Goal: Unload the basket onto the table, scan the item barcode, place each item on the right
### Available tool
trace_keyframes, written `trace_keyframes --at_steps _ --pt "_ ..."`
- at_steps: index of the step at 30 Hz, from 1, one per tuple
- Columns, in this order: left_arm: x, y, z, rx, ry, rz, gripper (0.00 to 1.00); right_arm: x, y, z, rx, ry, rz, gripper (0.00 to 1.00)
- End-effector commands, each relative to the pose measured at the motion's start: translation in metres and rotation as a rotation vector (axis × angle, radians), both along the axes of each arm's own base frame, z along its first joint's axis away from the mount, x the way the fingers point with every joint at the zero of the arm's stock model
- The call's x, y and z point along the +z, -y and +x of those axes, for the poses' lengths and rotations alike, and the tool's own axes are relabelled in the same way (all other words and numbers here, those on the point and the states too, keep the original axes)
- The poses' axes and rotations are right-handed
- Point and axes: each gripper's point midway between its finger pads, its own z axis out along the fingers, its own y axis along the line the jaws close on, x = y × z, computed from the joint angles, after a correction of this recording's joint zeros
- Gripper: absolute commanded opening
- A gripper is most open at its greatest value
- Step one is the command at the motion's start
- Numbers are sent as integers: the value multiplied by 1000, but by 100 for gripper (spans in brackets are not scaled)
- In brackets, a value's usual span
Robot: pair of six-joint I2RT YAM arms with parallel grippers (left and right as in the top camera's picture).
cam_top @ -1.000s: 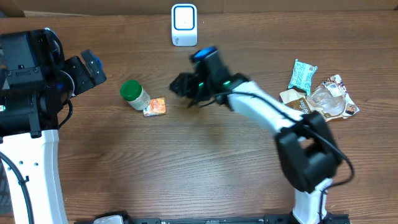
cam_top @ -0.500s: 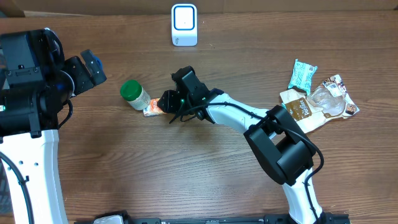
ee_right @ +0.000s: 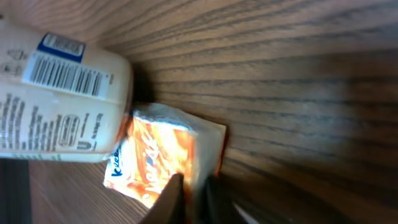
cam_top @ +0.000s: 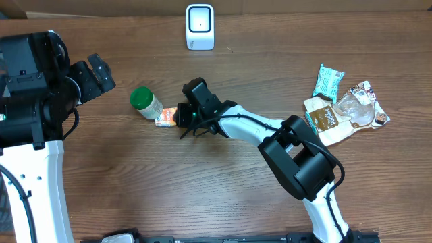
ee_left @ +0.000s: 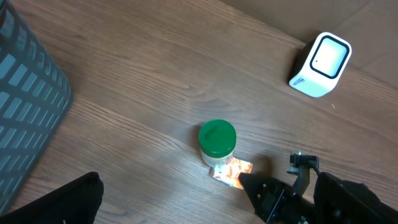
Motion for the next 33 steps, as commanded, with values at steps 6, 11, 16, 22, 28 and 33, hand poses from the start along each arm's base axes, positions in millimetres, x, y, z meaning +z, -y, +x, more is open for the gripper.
trace_keyframes --at_steps 6,11,16,22,28,33 --pt "-1 -3 1 3 -4 10 100 20 21 5 -50 1 -60 4" --pt "-1 -3 1 2 -4 10 100 56 64 2 -139 3 -180 4" --pt "-1 -3 1 2 -4 10 100 49 92 -24 -259 -151 -270 4" --pt "-1 -3 1 2 -4 10 100 39 105 -49 -76 -166 -378 44" --pt "-1 -3 1 2 -4 10 100 49 111 -33 199 10 -431 46" --pt "-1 -3 1 3 -4 10 100 52 119 -12 414 187 -472 46"
